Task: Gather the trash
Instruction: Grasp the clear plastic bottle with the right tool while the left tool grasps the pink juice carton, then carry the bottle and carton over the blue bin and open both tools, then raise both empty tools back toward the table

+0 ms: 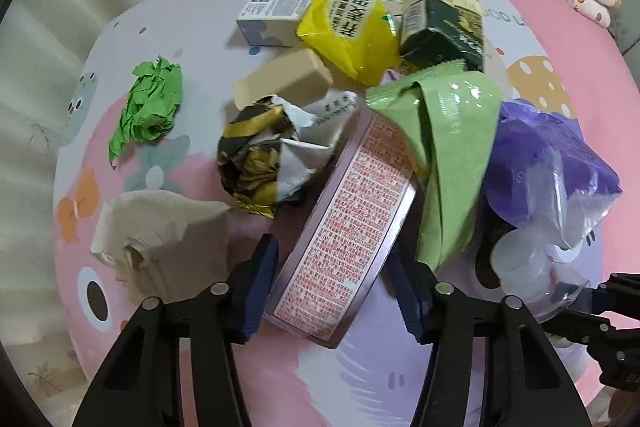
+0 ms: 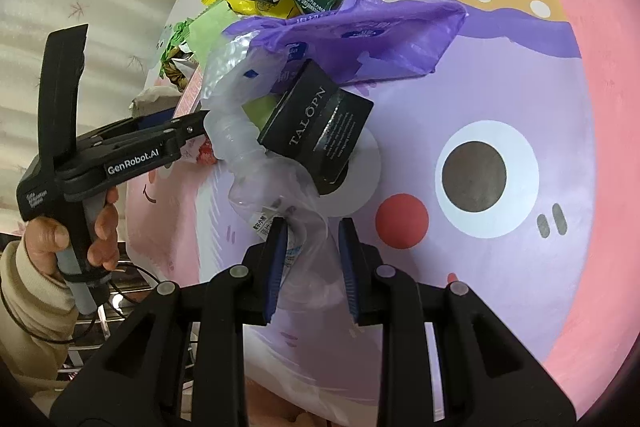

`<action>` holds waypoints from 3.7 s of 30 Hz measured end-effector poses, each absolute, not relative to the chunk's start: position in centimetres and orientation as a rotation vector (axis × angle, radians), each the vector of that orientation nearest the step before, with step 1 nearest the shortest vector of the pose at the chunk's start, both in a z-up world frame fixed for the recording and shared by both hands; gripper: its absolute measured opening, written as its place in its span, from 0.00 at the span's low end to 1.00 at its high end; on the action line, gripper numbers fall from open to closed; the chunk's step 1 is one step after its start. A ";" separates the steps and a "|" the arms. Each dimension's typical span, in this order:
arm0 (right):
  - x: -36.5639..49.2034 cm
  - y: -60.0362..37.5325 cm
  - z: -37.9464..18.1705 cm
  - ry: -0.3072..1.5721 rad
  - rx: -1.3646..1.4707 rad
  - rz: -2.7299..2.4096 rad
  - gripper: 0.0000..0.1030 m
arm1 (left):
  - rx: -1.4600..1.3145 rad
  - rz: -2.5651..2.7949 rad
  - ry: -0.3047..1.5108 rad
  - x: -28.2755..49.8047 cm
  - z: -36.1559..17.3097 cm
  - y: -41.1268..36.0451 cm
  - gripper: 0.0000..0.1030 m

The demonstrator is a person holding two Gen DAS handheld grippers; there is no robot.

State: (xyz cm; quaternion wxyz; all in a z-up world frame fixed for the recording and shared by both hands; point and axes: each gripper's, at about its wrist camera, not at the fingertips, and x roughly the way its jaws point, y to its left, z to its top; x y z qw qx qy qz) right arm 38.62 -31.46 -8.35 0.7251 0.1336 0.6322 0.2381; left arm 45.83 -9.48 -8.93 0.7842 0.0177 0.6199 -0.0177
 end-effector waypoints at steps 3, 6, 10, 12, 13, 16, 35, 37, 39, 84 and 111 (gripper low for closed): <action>38.5 -31.0 -8.3 1.389 0.297 0.527 0.22 | 0.044 -0.010 1.327 44.7 -8.7 -10.1 0.42; 38.2 -31.0 -8.0 1.385 0.299 0.528 0.22 | 0.026 -0.004 1.307 42.8 -7.9 -10.5 0.42; 37.1 -30.8 -7.4 1.373 0.297 0.534 0.22 | 0.028 -0.003 1.287 39.4 -6.6 -10.9 0.42; 36.6 -30.5 -7.1 1.367 0.297 0.535 0.22 | 0.029 0.001 1.289 37.7 -6.1 -10.8 0.42; 36.2 -30.3 -7.0 1.363 0.297 0.536 0.22 | 0.034 0.010 1.288 36.9 -5.9 -10.7 0.42; 35.1 -29.8 -6.4 1.354 0.294 0.539 0.22 | 0.037 0.041 1.273 34.3 -5.0 -10.1 0.42; 20.7 -24.8 -2.9 1.252 0.311 0.466 0.22 | 0.008 0.025 1.172 17.6 -0.4 -3.0 0.42; 17.9 -23.7 -3.1 1.252 0.323 0.448 0.22 | 0.018 0.005 1.167 15.1 -0.3 -2.3 0.42; 15.1 -22.7 -3.3 1.251 0.323 0.432 0.22 | 0.025 -0.016 1.165 12.6 -0.4 -1.7 0.42; 2.8 -22.9 -43.7 1.602 0.470 0.016 0.24 | -0.025 -0.093 1.523 -0.9 -38.7 -5.7 0.44; 1.8 -22.8 -29.4 1.477 0.522 0.105 0.41 | -0.031 -0.049 1.318 -0.9 -23.5 -1.9 0.79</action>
